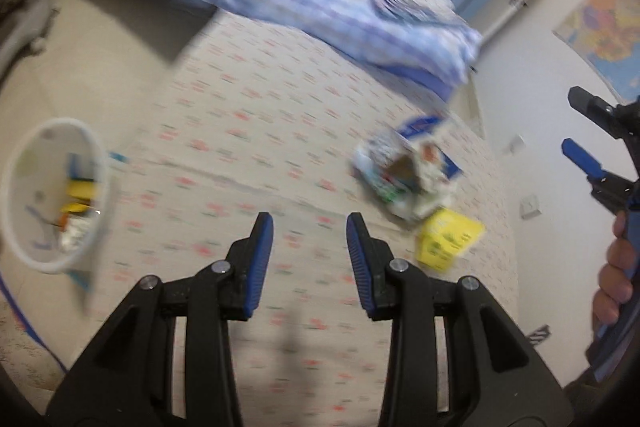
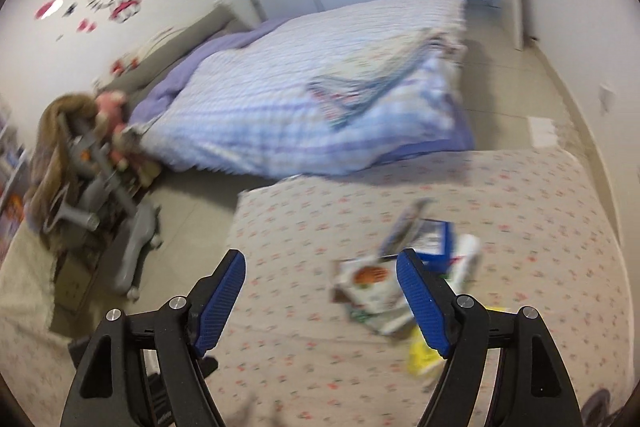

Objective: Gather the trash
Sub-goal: 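Move both tools back over the remaining trash on the bed, then grasp the white snack bag with the left tool while the right tool grasps the yellow paper bag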

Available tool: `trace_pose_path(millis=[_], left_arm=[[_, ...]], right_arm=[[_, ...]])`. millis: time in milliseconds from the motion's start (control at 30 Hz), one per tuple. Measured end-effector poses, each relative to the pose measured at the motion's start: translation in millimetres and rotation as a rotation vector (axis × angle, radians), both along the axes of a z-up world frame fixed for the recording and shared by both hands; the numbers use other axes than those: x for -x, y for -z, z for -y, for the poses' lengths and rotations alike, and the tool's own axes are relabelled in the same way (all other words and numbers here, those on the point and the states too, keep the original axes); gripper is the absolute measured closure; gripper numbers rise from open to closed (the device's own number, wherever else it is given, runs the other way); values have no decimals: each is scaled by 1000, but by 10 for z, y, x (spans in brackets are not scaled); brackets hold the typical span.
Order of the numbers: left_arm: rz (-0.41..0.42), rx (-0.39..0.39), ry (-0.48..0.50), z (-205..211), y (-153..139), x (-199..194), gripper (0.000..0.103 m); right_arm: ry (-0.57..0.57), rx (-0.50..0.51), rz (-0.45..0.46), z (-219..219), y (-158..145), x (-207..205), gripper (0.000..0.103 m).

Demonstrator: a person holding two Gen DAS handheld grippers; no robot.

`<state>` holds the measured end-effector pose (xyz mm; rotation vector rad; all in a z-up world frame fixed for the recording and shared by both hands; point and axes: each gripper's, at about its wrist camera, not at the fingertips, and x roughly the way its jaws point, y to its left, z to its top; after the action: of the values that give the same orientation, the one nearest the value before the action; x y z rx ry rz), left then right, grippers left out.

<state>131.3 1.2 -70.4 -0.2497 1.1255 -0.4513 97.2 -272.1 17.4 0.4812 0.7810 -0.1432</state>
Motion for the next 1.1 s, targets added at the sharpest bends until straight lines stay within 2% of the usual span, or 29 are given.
trace_pose_path(millis=[67, 167, 267, 400, 467, 733, 767, 833, 900, 967, 1100], left_arm=[[-5, 14, 37, 241, 33, 6, 64], [-2, 8, 89, 607, 100, 28, 64], [-17, 11, 117, 875, 200, 14, 64], [-17, 10, 128, 1161, 300, -51, 64], [-33, 38, 120, 1294, 350, -104, 64], [-19, 24, 64, 1574, 524, -277, 64], [-37, 43, 61, 1589, 567, -293, 67], [-64, 94, 57, 1614, 623, -326, 85], [-68, 130, 56, 1626, 635, -313, 89], [-48, 133, 62, 1625, 605, -256, 91], [-35, 155, 74, 1581, 489, -162, 96]], right_arm=[[83, -40, -7, 321, 68, 80, 24], [177, -154, -47, 758, 261, 180, 24], [222, -218, -100, 1032, 441, 249, 24], [271, -397, -136, 1409, 735, 412, 24], [293, -439, -155, 1507, 834, 497, 24], [340, -488, -171, 1783, 1002, 717, 24], [337, -494, -171, 1798, 1020, 717, 24], [325, -516, -170, 1792, 1048, 702, 24], [310, -546, -169, 1777, 1089, 681, 24], [300, -568, -173, 1759, 1133, 659, 24], [284, -545, -222, 1692, 1225, 579, 24]])
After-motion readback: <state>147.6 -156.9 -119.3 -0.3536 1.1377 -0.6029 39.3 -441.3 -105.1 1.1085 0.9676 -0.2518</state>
